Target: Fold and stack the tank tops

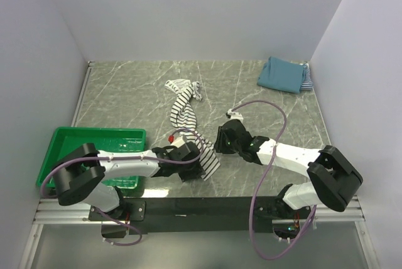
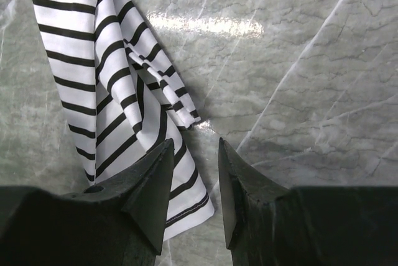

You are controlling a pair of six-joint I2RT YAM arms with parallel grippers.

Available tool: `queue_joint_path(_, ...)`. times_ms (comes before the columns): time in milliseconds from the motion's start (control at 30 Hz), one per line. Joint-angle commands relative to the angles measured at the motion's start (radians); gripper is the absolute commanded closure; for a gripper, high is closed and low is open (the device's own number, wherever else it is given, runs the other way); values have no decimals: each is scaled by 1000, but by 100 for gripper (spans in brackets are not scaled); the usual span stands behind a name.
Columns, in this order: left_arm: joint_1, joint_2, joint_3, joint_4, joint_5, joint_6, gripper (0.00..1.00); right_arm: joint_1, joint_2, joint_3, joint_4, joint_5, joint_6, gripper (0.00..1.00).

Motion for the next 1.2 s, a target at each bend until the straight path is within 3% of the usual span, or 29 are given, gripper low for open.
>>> queue_joint_path(0, -14, 31, 41, 38, -25, -34, 50, -11, -8, 47, 41, -15, -20, 58)
queue_joint_path(233, -16, 74, 55, 12, -43, -42, 62, -11, 47, 70, 98, -41, -42, 57)
queue_joint_path(433, -16, 49, 48, -21, -60, -47, 80, -11, 130, 115, 91, -42, -60, 57)
queue_joint_path(567, -16, 26, 37, -36, -76, -51, 99, -12, 162, 121, 74, -20, -56, 57)
queue_joint_path(733, -13, -29, 20, -80, -97, -60, 99, -11, 185, 113, 86, -32, -51, 57)
queue_joint_path(767, -10, -43, 17, -87, -105, -59, 99, -12, 193, 115, 89, -38, -50, 59)
queue_joint_path(867, 6, -116, 18, -142, -134, -51, 99, -12, 205, 121, 94, -41, -43, 76)
queue_joint_path(933, 27, -191, 38, -183, -175, -30, 99, -15, 200, 130, 83, -35, -36, 98)
queue_joint_path(1067, 91, -323, 116, -327, -243, 41, 99, -57, 127, 145, 49, -33, -21, 100)
queue_joint_path(1167, 182, -415, 227, -398, -278, 137, 99, -153, -63, 164, -41, -53, -11, 100)
